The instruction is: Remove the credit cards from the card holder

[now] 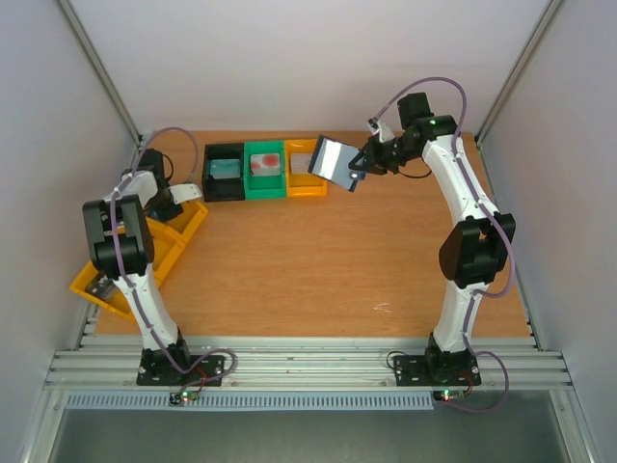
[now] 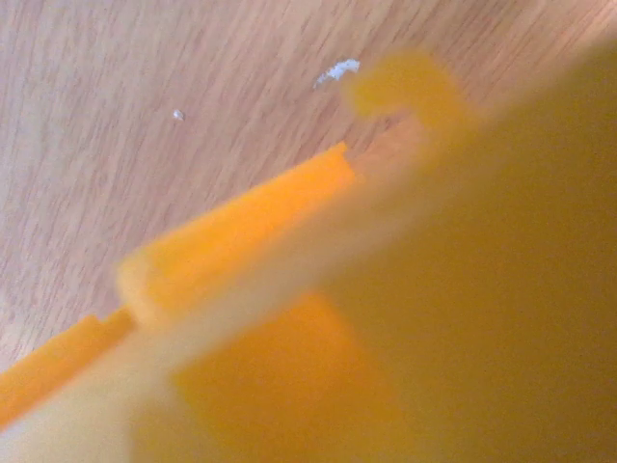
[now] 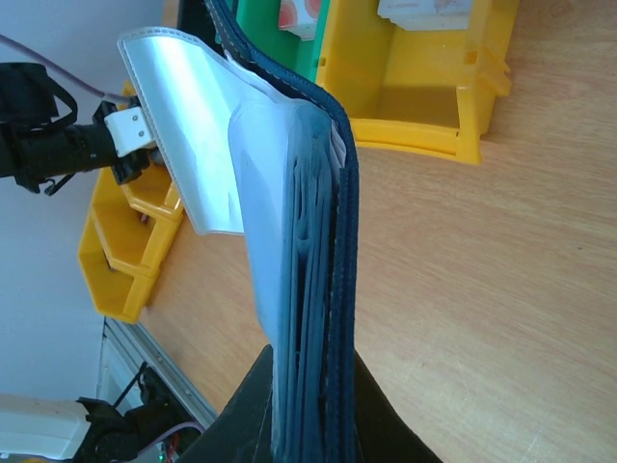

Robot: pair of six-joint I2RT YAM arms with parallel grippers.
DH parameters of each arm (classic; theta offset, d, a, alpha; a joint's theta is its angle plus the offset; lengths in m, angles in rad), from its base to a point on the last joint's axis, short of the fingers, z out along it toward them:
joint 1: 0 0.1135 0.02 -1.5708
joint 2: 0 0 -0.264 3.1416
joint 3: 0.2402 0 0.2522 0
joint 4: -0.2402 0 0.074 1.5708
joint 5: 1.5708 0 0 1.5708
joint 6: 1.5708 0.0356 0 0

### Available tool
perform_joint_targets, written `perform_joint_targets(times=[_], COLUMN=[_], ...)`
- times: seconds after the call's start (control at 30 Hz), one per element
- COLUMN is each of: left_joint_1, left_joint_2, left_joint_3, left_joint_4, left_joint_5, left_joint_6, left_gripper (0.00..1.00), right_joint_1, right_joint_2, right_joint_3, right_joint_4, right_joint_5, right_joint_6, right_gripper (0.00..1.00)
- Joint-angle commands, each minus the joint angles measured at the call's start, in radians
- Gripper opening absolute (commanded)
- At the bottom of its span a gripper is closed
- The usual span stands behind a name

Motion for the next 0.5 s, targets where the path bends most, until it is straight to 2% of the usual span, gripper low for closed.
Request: perform_joint_targets(times=[0.0, 0.23, 0.47], left_joint_1=[0.0, 0.002, 0.003], left_joint_2=[-0.022, -0.131, -0.298], left_joint_3=[0.002, 0.019, -0.005], left_joint_4=[0.02, -0.089, -0.104], left_joint_5=[0.057, 0.358, 0.591], left_joint_6=[-0.049, -0.161, -0.317], left_gripper=[0.05, 0.14, 0.28], right_joint_1=[0.008, 0.008, 0.018], right_joint_2=[-0.047, -0.06, -0.076], right_joint_3=[-0.002, 0.006, 0.051], right_joint_4=[-0.013, -0.015, -0.048], right_joint_5=[-0.008, -0.016, -0.034], right_joint_6=[-0.022, -0.036, -0.084], right_gripper=[0.01, 0.01, 0.01])
